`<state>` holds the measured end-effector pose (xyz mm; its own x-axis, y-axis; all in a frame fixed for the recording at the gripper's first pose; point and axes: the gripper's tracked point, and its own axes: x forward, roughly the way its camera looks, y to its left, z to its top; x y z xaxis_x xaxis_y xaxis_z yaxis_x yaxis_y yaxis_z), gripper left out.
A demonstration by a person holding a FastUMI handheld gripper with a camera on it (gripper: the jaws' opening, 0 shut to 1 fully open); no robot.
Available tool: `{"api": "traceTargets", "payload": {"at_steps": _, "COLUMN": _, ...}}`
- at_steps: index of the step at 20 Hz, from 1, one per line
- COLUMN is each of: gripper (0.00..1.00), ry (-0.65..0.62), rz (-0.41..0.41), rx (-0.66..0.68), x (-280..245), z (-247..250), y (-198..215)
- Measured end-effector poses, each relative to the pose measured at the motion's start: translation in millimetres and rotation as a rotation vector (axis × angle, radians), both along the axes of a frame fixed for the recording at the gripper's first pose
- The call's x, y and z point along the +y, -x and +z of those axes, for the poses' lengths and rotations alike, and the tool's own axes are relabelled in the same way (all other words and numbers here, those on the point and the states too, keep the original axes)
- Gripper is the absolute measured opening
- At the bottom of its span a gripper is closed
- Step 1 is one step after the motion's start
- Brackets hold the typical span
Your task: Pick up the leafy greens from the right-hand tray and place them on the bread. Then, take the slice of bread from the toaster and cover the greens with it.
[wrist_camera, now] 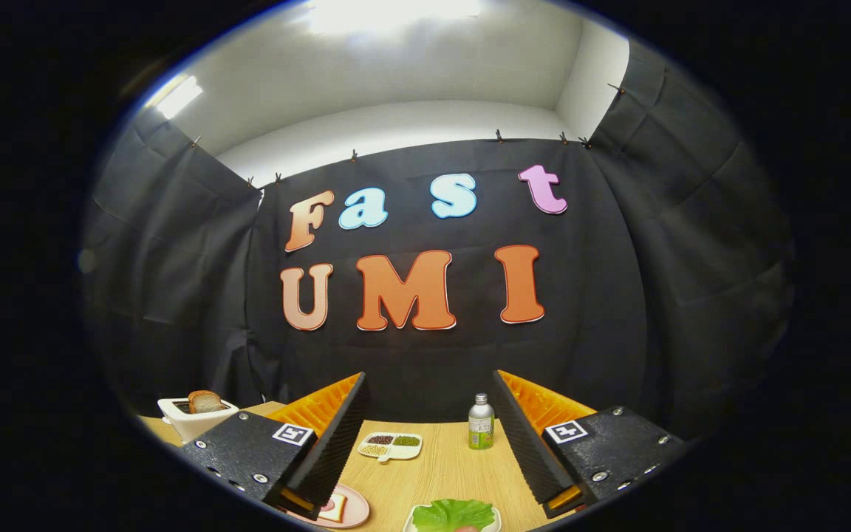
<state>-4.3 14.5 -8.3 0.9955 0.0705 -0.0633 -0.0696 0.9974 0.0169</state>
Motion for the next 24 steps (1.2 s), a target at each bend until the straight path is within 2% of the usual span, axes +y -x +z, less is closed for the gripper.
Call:
{"api": "traceTargets", "payload": {"at_steps": 4, "gripper": 0.97, "ry": -0.022, "rz": 0.038, "rx": 0.040, "x": 8.9, "z": -15.6, "y": -2.5}}
{"api": "traceTargets", "payload": {"at_steps": 9, "gripper": 0.97, "ry": 0.056, "rz": 0.004, "rx": 0.113, "x": 0.5, "z": -47.8, "y": -6.8}}
{"api": "traceTargets", "payload": {"at_steps": 17, "gripper": 0.98, "ry": 0.104, "rz": -0.010, "rx": 0.380, "x": -7.2, "z": -130.4, "y": -2.0}}
{"api": "traceTargets", "payload": {"at_steps": 24, "gripper": 0.98, "ry": 0.080, "rz": 0.007, "rx": 0.591, "x": -10.4, "z": -181.0, "y": 9.9}}
